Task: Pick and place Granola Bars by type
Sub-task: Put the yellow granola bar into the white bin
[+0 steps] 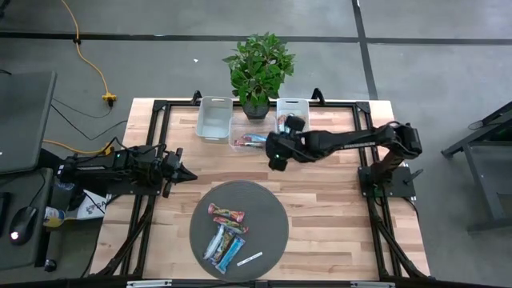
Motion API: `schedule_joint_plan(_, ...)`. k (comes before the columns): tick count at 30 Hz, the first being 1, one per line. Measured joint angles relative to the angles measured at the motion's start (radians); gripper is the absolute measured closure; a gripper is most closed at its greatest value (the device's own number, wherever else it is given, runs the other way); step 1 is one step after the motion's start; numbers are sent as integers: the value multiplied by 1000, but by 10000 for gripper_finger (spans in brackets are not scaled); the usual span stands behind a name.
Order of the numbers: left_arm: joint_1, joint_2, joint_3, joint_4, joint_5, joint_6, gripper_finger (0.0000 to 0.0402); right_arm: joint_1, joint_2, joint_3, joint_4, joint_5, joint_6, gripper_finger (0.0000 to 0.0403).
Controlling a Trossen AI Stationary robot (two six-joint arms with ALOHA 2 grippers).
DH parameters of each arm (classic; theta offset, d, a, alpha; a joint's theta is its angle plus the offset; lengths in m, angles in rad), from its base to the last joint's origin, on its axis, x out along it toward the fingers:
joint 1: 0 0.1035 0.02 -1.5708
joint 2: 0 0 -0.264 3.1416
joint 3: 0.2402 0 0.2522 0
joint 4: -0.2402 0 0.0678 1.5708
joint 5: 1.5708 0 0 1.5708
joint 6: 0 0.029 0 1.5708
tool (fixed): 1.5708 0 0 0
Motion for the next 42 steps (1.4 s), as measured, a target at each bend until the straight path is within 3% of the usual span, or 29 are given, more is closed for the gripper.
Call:
schedule_joint_plan(10, 0, 0, 0, -3, 0, 0, 401, -128, 61, 0, -143, 24, 450, 403)
schedule_joint_plan(19, 0, 0, 0, -3, 1, 0, 401, -230, 54, 0, -241, 37, 596, 403)
schedule_joint_plan(26, 0, 0, 0, -3, 1, 0, 401, -325, 32, 0, -295, 18, 570, 403)
schedule_joint_plan(32, 0, 0, 0, -4, 2, 0, 401, -413, -68, -31, -289, -2, 509, 403)
schedule_joint_plan(42, 0, 0, 0, -4, 4, 0, 401, -589, -425, -405, 54, -311, 438, 403)
